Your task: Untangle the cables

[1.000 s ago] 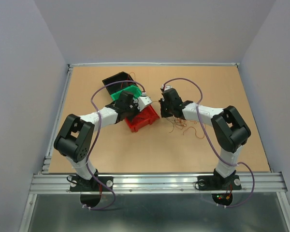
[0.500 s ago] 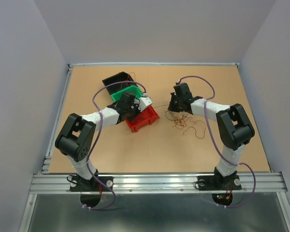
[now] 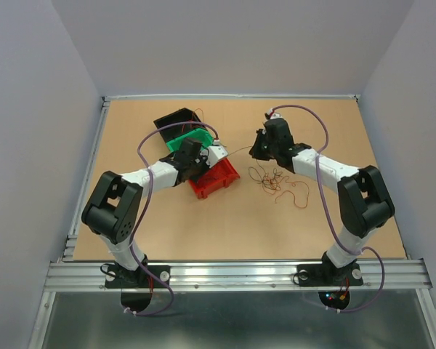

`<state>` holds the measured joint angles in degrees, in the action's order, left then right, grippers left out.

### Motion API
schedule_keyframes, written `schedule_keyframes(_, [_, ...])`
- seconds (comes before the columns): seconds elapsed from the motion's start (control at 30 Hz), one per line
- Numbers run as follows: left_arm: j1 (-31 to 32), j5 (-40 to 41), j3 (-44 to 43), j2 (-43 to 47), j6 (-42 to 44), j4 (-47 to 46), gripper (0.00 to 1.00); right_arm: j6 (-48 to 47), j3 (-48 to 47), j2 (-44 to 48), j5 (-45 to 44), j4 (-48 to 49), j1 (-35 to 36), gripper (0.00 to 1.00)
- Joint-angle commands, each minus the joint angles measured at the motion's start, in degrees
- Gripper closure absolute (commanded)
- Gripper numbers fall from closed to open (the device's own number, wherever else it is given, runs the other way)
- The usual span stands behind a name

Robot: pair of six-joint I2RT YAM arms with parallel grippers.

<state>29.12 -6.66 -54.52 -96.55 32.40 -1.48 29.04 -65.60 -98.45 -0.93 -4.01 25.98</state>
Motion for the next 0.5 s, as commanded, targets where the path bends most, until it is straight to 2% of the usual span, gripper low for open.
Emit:
schedule_keyframes(0.0, [-0.6,-0.6,-0.1,4.4,1.3,1.4,1.0,-3.7,-1.1,2.0,-5.7,3.0,2.8,0.99])
schedule_keyframes(0.1, [-0.6,-1.0,0.1,5.5,1.3,1.4,1.0,-7.7,-1.7,2.5,-9.4,3.3,6.4,1.0])
schedule_keyframes(0.13, [-0.6,-1.3,0.2,6.1,1.2,1.4,0.97,-8.5,-1.7,2.7,-10.2,3.3,7.3,0.99])
schedule_keyframes(0.17, [-0.6,-2.0,0.3,6.5,1.2,1.4,0.83,-9.3,-1.3,3.2,-11.5,3.6,8.6,1.0])
schedule_keyframes(0.23, [-0.6,-2.8,0.9,7.9,1.3,1.4,0.72,-9.5,-0.4,3.9,-11.4,5.6,9.3,1.0])
schedule_keyframes(0.4, [-0.6,-6.9,2.0,11.3,2.0,1.4,0.55,-10.2,2.0,5.7,-11.5,6.6,9.3,1.0])
schedule_keyframes(0.47, [-0.6,-7.7,2.8,13.3,2.1,1.4,0.52,-10.4,2.8,6.5,-11.6,6.6,9.3,1.0])
